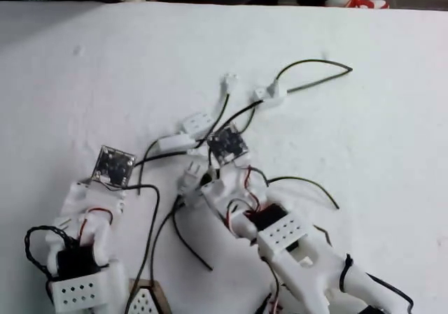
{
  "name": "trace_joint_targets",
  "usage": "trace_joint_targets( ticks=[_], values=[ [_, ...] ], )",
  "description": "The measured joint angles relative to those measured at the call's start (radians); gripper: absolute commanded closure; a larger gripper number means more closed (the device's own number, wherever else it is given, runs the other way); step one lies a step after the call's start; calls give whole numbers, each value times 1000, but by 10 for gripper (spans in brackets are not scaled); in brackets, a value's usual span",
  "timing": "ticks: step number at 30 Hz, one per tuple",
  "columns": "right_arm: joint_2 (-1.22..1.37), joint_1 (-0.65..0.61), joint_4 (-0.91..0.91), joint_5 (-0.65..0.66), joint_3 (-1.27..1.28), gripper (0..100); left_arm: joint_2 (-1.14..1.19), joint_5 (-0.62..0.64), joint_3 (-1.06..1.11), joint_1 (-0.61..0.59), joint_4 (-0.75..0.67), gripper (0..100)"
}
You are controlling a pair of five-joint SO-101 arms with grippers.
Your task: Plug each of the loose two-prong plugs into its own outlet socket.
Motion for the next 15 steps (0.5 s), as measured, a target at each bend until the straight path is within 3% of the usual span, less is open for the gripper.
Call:
trace_joint_targets(
  ticks=[6, 15],
  values=[
    [-2, -23, -2, 114, 31, 981, 0, 0, 0, 0, 0, 977],
    [-3, -14, 84, 184, 35, 981, 0, 0, 0, 0, 0, 977]
  ],
)
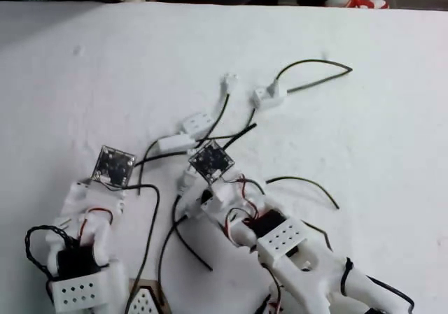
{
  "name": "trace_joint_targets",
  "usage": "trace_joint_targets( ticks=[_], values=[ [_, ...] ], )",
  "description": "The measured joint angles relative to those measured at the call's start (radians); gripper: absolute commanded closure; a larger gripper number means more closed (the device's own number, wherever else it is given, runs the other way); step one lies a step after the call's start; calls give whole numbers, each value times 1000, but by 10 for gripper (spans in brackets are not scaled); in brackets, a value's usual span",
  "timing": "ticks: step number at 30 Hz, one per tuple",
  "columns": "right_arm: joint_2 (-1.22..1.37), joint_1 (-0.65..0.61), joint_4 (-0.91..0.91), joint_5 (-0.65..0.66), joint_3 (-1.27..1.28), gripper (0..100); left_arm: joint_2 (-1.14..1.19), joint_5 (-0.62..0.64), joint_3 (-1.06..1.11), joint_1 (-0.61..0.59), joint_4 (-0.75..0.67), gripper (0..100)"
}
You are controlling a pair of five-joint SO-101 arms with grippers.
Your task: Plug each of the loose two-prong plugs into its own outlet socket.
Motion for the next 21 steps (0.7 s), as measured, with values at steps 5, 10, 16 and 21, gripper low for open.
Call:
trace_joint_targets(
  ticks=[5, 10, 16, 21],
  values=[
    [0, 9, 61, 0, -23, 981, 0, 0, 0, 0, 0, 977],
    [0, 9, 75, 0, -29, 981, 0, 0, 0, 0, 0, 977],
    [9, 11, 77, 2, -49, 981, 0, 0, 0, 0, 0, 977],
    [12, 23, 84, 2, -84, 981, 0, -3, 0, 0, 0, 977]
  ],
)
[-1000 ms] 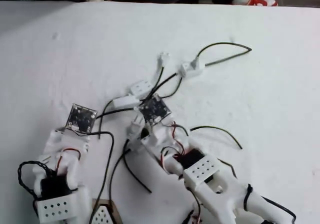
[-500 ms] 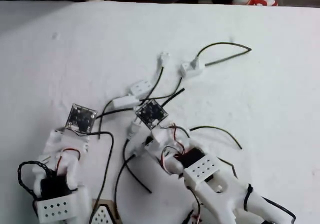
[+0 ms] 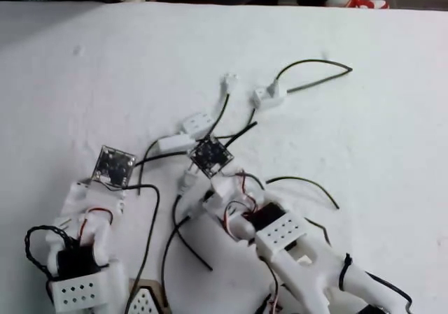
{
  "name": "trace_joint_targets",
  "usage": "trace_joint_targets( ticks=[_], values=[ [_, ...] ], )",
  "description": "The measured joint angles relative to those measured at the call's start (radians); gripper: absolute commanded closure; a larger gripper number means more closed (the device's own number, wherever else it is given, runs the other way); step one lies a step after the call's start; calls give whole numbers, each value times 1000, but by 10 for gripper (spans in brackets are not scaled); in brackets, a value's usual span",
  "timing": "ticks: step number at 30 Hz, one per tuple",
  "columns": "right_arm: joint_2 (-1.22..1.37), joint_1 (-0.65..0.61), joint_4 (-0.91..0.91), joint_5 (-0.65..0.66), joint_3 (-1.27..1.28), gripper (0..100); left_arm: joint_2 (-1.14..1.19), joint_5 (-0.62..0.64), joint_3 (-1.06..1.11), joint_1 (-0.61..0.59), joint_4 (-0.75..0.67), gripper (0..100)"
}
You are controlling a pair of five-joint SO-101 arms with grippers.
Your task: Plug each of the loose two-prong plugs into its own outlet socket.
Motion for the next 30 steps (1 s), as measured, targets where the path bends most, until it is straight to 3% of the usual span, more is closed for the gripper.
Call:
trace_joint_targets(
  ticks=[10, 17, 30],
  values=[
    [8, 147, 166, 3, -321, 981, 0, 0, 0, 0, 0, 977],
    [46, 261, 173, 3, -519, 981, 0, 0, 0, 0, 0, 977],
    [598, 575, 173, 3, -971, 980, 0, 0, 0, 0, 0, 977]
  ],
)
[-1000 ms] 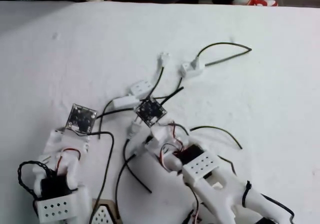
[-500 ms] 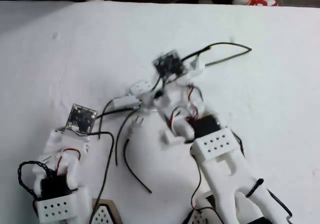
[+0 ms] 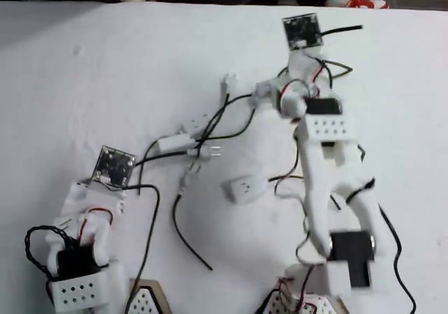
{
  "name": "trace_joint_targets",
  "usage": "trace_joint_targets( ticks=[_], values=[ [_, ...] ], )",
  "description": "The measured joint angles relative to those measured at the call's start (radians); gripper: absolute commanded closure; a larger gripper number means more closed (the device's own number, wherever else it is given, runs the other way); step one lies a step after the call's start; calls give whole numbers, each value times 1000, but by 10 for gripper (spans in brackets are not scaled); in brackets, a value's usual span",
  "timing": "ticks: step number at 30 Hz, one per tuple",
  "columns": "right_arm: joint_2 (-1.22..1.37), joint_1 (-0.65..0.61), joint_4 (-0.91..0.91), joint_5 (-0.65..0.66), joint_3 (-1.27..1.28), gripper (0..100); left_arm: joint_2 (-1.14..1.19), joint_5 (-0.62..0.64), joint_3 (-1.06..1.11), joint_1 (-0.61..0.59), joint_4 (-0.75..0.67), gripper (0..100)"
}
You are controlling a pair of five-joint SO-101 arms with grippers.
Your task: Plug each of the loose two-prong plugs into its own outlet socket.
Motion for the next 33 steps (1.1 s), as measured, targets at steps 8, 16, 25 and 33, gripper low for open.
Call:
trace_joint_targets(
  ticks=[8, 16, 25, 33],
  values=[
    [233, 143, 0, 0, -198, 978, 0, 0, 0, 0, 0, 977],
    [390, 232, 14, 0, -333, 849, 0, 0, 0, 0, 0, 977],
    [241, 195, 379, 0, -350, 745, 0, 0, 0, 0, 0, 977],
    [-11, 110, 783, 0, -350, 745, 0, 0, 2, 0, 0, 976]
  ],
)
